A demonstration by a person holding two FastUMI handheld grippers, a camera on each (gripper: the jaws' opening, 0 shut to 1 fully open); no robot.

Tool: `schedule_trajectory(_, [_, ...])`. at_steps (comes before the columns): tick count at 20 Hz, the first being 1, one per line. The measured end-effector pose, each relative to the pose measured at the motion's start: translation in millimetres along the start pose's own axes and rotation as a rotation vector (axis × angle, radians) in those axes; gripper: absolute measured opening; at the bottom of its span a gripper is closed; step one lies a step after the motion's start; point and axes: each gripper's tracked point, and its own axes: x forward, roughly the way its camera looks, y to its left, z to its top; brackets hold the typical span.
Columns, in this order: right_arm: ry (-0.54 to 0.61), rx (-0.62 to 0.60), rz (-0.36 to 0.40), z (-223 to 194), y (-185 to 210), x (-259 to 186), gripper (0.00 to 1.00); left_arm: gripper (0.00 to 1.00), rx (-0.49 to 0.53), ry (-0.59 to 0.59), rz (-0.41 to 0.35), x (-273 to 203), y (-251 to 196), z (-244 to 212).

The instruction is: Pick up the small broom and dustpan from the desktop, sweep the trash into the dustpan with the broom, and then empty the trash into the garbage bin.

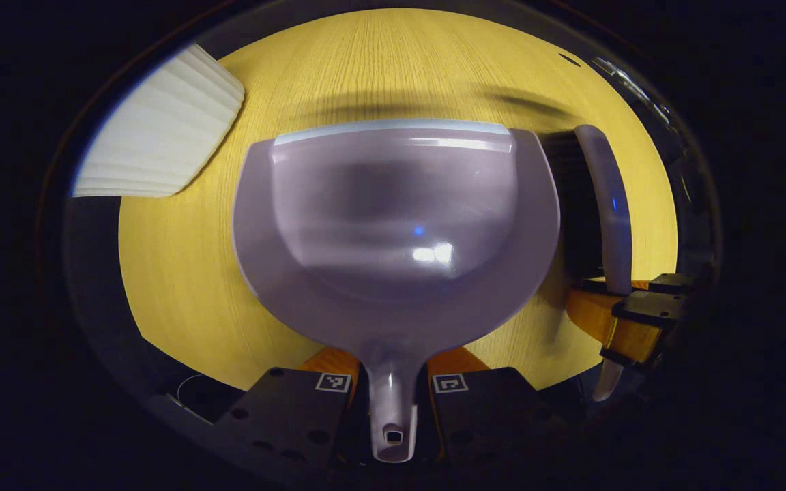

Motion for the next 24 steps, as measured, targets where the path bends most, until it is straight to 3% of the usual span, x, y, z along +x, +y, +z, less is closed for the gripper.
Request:
schedule_trajectory(2, [0.000,0.006,-0.004,0.1,0.0,0.3,0.17,0.27,0.005,0.000,0.001,1.0,-0.5,1.7])
schedule_trajectory(3, [0.002,0.006,-0.007,-0.4,-0.3,0.0,0.23,0.27,0.006,0.003,0.001,1.0,0.0,1.6])
schedule_trajectory(14, [0.011,-0.015,-0.020,-3.9,-0.3,1.5,0.28,0.31,0.010,0.024,-0.035,0.3,-3.1,-0.6])
schedule_trajectory(15, [0.007,-0.012,-0.027,-3.5,-1.9,1.1,0.29,0.38,0.013,0.045,-0.031,-0.4,-2.5,-3.4])
schedule_trajectory(16, [0.001,-0.009,-0.034,-3.7,-3.4,1.6,0.36,0.48,0.022,0.063,-0.024,-2.5,-0.2,-7.7])
schedule_trajectory(17, [-0.003,-0.003,-0.035,-4.3,-3.8,1.0,0.40,0.81,0.032,0.060,-0.011,0.1,2.5,-8.6])
schedule_trajectory(18, [-0.005,0.008,-0.033,-5.4,-4.5,-2.4,0.54,0.88,0.036,0.046,0.003,-0.2,5.7,-6.7])
schedule_trajectory(20, [-0.012,0.029,-0.024,-10.7,-4.9,-12.2,1.00,0.87,0.042,0.022,-0.001,-10.1,2.2,-7.1])
schedule_trajectory(24, [-0.058,0.033,0.004,-17.9,-7.4,-39.6,1.00,0.87,0.142,0.014,-0.038,-25.2,-4.8,-23.7])
